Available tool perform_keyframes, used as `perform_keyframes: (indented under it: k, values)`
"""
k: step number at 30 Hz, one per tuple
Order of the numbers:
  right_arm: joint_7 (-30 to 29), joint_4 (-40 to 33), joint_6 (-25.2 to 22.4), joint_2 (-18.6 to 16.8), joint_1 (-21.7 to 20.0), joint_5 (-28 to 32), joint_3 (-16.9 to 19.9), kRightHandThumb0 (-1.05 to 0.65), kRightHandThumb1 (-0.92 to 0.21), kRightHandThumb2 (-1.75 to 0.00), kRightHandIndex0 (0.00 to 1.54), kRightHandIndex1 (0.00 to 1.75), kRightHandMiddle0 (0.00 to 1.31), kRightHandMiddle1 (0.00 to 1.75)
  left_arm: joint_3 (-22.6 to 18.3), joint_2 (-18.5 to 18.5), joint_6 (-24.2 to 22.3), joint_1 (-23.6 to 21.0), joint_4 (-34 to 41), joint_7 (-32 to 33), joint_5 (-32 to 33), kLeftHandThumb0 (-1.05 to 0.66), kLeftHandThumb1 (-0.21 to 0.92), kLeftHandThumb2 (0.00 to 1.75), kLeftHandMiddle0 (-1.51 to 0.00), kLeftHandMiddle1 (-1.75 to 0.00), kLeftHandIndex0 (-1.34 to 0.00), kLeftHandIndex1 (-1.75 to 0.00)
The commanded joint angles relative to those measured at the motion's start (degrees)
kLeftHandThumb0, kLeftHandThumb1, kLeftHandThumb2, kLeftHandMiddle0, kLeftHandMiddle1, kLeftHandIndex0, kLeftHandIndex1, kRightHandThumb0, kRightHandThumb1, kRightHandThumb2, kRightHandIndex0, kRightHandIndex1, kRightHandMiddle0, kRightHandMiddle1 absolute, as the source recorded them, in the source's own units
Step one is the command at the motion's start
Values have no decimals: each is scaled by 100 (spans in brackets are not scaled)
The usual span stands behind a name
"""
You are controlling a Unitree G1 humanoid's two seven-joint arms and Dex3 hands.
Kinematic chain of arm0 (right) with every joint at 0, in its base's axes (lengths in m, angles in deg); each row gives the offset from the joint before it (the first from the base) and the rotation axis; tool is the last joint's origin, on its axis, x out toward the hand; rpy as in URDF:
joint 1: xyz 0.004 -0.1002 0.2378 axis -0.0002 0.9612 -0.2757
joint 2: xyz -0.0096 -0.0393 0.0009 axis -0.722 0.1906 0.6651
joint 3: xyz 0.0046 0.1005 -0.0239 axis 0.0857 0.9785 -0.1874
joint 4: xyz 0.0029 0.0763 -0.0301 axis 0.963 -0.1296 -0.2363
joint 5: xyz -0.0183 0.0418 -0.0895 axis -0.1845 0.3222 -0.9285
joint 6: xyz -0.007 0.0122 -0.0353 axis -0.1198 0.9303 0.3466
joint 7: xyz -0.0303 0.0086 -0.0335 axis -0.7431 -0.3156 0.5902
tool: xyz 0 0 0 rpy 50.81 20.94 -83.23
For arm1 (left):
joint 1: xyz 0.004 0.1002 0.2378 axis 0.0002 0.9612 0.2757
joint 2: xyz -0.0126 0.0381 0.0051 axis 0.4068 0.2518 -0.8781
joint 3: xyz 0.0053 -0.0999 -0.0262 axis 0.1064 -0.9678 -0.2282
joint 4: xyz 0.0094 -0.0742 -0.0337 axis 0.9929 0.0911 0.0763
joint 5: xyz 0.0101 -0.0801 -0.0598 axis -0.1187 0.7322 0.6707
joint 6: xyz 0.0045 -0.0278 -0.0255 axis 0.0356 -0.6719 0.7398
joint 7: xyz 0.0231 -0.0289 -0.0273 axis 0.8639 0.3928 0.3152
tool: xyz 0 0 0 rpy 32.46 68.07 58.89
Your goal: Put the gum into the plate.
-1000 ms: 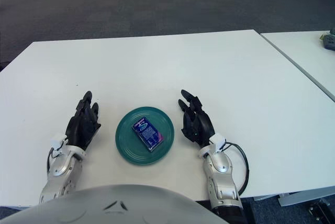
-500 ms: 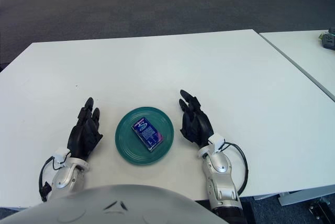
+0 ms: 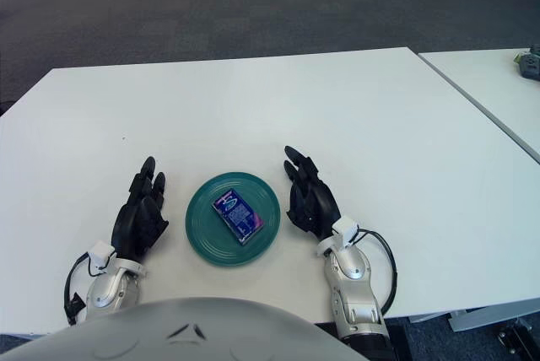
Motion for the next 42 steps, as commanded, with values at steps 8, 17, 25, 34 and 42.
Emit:
perform_keyframes:
  k: [8,17,25,34,42]
  values:
    - [-208,-108,-452,-60,401,-169,-174,-81,-92,-89,13,0,0,24,308,-144,-708,377,143,-65,398,-105,92,95,-5,0,-2,-37]
    - [-498,-224,-494,-193,546,-303,-239,-86,-92,-91,6,0,0,11,506,-259,-437,541,341,166,19,-105,92,92,-1,0,0,-39]
    - [-1012,-26,-52,-312,603,-753,-252,-83,-92,-94,4,1,0,21,399,-405,91,415,-6,316,-82,-105,92,85,0,0,0,-18]
    - [-1328,-215,380,-33,830,-1664,-360,-84,-92,-101,20,6,0,49,395,-464,189,355,-73,460,-183,-105,92,83,0,0,0,-8]
    - [-1406,-599,-362,-79,859,-2205,-408,-96,-92,-94,7,28,0,34,558,-544,-414,589,520,735,-295,-105,92,84,0,0,0,-2]
